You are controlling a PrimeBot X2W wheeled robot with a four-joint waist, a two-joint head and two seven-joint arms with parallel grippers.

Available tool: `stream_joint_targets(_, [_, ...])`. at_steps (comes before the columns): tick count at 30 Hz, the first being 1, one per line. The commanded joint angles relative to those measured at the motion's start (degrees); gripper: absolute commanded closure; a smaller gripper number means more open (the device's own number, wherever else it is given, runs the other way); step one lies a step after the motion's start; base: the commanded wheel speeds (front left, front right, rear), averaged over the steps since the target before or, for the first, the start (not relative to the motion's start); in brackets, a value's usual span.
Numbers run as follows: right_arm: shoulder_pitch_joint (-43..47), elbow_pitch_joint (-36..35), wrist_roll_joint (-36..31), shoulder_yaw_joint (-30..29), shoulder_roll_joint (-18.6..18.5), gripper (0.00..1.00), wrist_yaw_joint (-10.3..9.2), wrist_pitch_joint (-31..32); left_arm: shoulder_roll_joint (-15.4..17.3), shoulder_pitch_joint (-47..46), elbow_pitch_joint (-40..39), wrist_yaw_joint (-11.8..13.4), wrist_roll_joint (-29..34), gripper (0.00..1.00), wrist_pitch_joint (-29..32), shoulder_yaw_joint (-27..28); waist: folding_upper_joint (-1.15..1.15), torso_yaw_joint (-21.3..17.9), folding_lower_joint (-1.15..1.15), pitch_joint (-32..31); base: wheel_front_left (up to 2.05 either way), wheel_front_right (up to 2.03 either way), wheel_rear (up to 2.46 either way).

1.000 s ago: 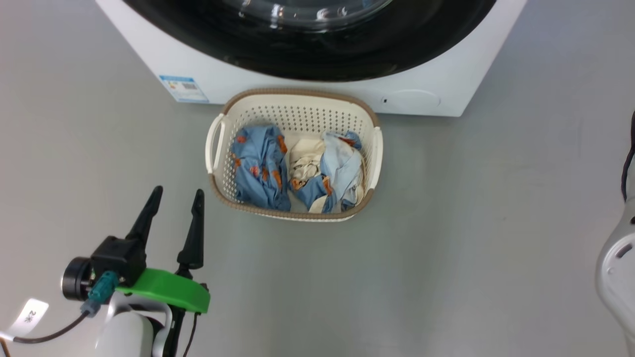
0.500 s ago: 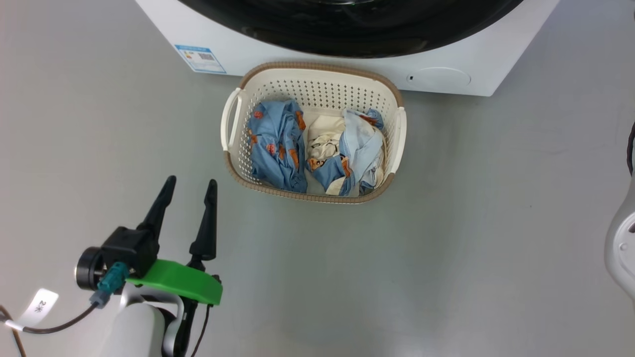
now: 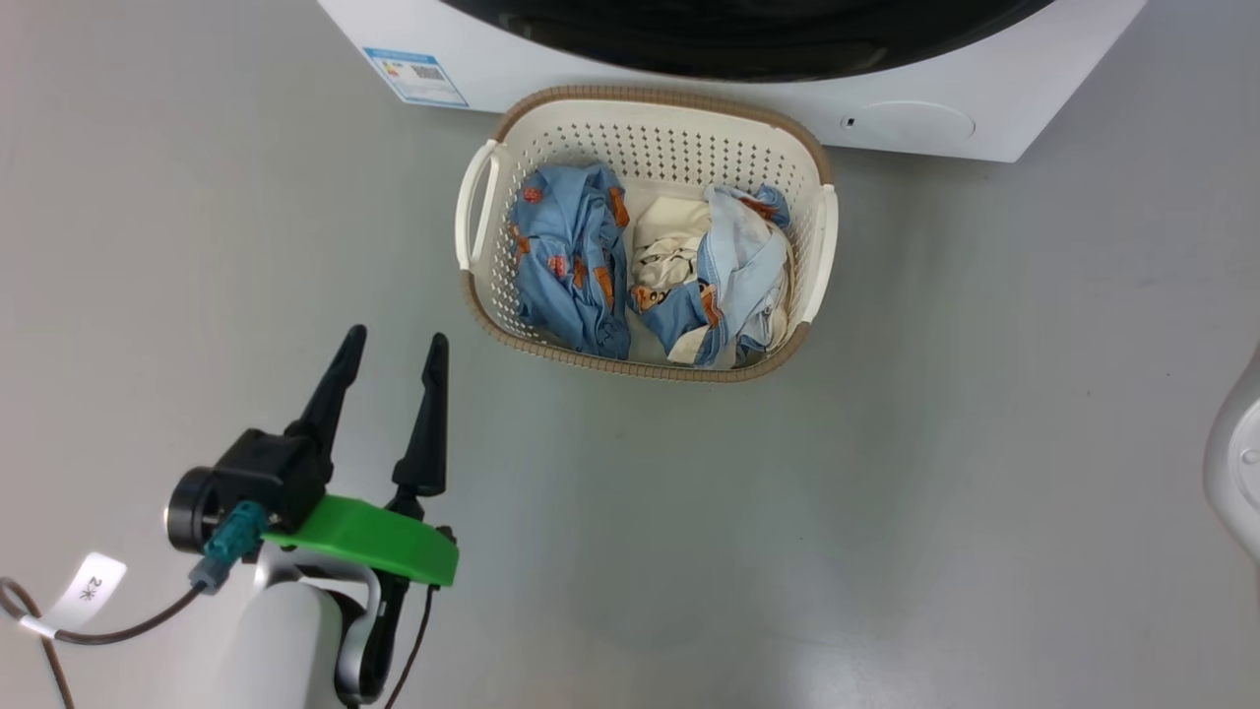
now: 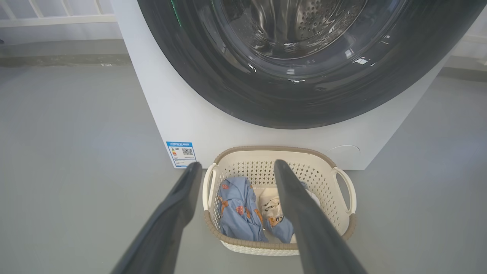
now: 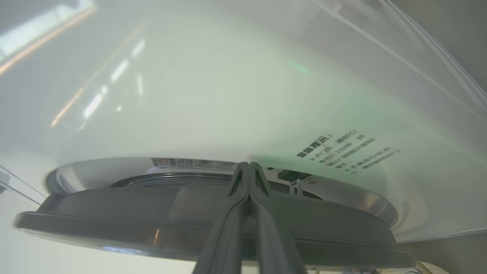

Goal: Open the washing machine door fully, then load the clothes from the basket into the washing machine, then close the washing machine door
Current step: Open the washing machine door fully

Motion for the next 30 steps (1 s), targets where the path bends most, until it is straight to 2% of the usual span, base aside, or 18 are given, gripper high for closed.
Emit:
stream_joint_targets(1, [-3.53, -1.78, -1.04, 0.02, 1.53, 1.0, 0.09, 0.73, 1.31, -0.85, -1.58, 0.41, -0.74, 0.0, -0.36, 1.55, 0.0, 0.22, 0.0, 0.28, 0.0, 0.0, 0.0])
stream_joint_targets(13, [-6.37, -3.97, -7.18, -5.05, 2.08, 1.0, 0.09, 6.96, 1.3, -1.47, -1.68, 1.12, -2.41, 0.0, -0.36, 0.12, 0.0, 1.8, 0.0, 1.57, 0.0, 0.0, 0.0])
stream_joint_targets(30, [-8.61, -1.13, -11.68, -10.08, 2.11, 1.0, 0.09, 12.26, 1.3, -1.64, -2.04, 1.66, -2.7, 0.0, -0.36, 0.02, 0.0, 2.27, 0.0, 1.48, 0.0, 0.0, 0.0])
